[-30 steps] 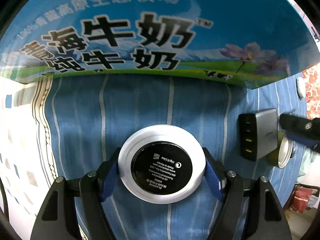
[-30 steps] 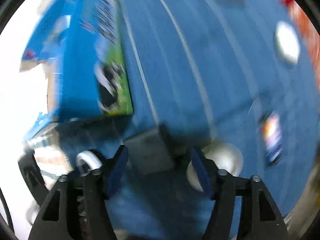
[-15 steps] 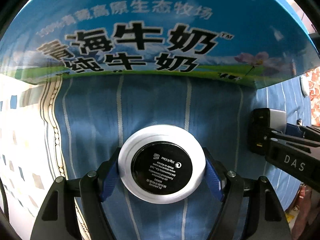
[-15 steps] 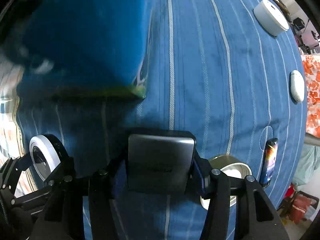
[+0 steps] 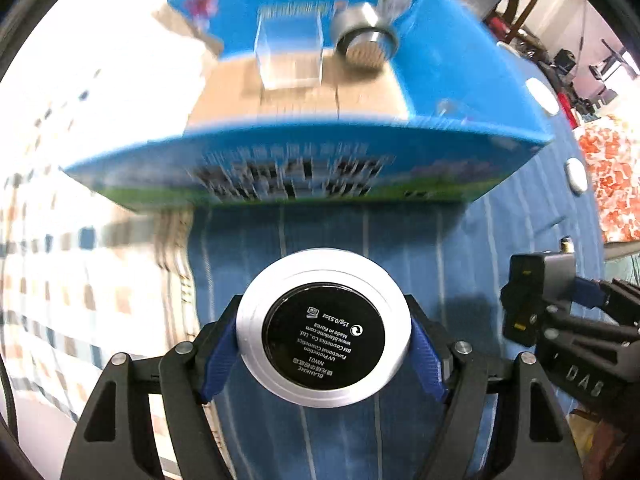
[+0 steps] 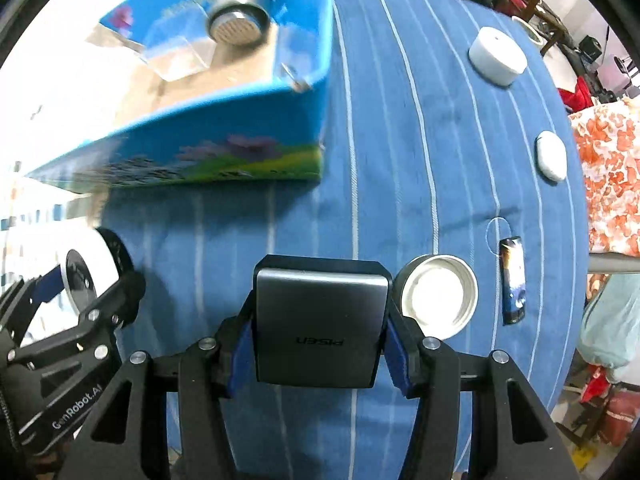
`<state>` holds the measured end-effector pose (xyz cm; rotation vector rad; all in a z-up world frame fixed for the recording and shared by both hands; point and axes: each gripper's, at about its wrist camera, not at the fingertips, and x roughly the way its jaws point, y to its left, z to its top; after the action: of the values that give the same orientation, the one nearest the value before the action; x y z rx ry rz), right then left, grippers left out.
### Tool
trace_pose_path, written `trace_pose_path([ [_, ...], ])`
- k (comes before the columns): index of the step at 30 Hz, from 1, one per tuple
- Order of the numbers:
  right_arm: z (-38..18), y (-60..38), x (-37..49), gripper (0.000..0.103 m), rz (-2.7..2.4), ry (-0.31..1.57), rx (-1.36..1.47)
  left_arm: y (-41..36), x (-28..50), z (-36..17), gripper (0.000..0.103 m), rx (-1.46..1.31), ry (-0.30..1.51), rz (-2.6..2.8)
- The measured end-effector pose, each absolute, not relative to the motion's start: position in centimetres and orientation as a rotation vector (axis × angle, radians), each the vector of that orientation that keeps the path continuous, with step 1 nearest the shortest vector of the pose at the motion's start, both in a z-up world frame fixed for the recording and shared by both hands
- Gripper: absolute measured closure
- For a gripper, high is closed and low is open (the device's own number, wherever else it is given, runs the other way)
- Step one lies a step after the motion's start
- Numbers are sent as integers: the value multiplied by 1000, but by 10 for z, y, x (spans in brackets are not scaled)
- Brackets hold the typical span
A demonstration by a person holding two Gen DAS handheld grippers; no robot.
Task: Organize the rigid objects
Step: 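Carry the puck and power bank into the carton and open both tools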
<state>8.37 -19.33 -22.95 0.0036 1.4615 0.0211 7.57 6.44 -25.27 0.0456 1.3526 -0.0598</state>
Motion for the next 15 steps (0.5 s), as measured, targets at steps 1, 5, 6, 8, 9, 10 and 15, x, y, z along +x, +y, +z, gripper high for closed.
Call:
trace_pose_path([
  [1, -218, -193, 80, 46, 32, 1445, 9, 65, 76, -243, 30, 48, 1337, -63],
  [5, -181, -162, 79, 46, 75, 1378, 21, 54, 75, -195, 30, 64, 1262, -78],
  [6, -165, -161, 75, 46, 81, 1356, 27, 58, 74, -182, 30, 62, 1237, -81],
  [8, -146, -148, 82, 46, 100, 1317, 26, 49, 80, -164, 30, 57, 1206, -81],
  [9, -133, -145, 85, 46, 105, 1287, 28, 53, 81, -151, 30, 52, 1183, -77],
  [10, -131, -140, 95, 46, 117, 1269, 26, 47, 86, -142, 30, 47, 1169, -76],
  [15, -102, -111, 114, 46, 138, 1193, 25, 51, 103, -105, 30, 30, 1093, -62],
])
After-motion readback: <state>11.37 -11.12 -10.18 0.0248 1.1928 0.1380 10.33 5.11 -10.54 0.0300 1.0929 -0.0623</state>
